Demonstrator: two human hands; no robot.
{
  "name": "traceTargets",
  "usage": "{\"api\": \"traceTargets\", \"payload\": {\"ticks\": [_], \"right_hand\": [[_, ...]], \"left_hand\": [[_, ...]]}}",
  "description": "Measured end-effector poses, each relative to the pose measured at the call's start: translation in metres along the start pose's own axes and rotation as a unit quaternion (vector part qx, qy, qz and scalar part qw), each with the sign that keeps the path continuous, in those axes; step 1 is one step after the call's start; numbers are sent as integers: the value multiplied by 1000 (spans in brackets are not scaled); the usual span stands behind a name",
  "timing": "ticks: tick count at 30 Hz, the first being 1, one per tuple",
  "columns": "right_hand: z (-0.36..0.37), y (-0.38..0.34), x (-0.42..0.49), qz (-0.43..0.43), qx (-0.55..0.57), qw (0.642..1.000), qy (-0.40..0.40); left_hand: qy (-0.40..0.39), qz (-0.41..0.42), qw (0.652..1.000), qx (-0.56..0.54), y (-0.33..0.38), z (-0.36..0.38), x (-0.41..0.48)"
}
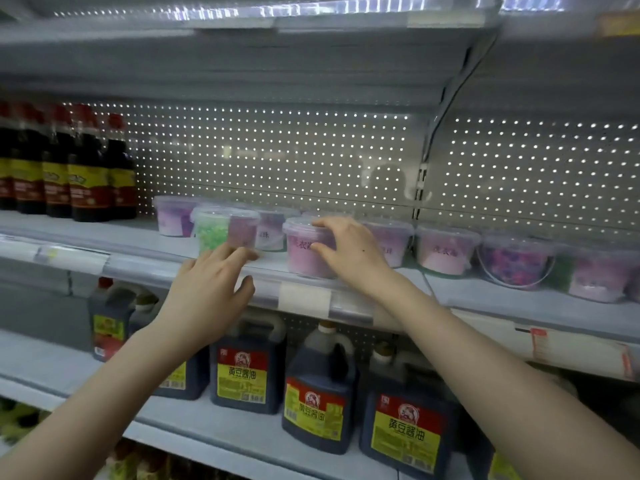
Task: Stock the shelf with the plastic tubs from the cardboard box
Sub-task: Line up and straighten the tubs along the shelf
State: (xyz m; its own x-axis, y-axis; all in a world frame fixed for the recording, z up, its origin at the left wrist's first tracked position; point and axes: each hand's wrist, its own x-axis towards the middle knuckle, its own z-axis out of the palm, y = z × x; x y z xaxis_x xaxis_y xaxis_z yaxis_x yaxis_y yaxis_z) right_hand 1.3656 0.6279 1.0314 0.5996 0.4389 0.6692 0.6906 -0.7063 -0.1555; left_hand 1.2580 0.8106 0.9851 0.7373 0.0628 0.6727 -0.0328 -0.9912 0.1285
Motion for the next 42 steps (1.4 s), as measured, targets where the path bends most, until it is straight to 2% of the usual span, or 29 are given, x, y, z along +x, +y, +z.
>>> {"api": "traceTargets", "payload": {"ticks": [10, 18, 31, 42], "right_hand": [[7, 6, 2, 25, 35, 998, 55], [-26, 45, -23, 64, 55, 994, 75], [-118, 134, -111, 126, 14, 985, 119], [-219, 236, -199, 170, -7, 975, 141]], "left_hand": [[-9, 16, 1000, -9, -8, 9, 3], [-15, 62, 997, -40, 34, 27, 14], [-31, 141, 985, -92, 165, 54, 21], [-38, 181, 976, -117, 324, 69, 14]]}}
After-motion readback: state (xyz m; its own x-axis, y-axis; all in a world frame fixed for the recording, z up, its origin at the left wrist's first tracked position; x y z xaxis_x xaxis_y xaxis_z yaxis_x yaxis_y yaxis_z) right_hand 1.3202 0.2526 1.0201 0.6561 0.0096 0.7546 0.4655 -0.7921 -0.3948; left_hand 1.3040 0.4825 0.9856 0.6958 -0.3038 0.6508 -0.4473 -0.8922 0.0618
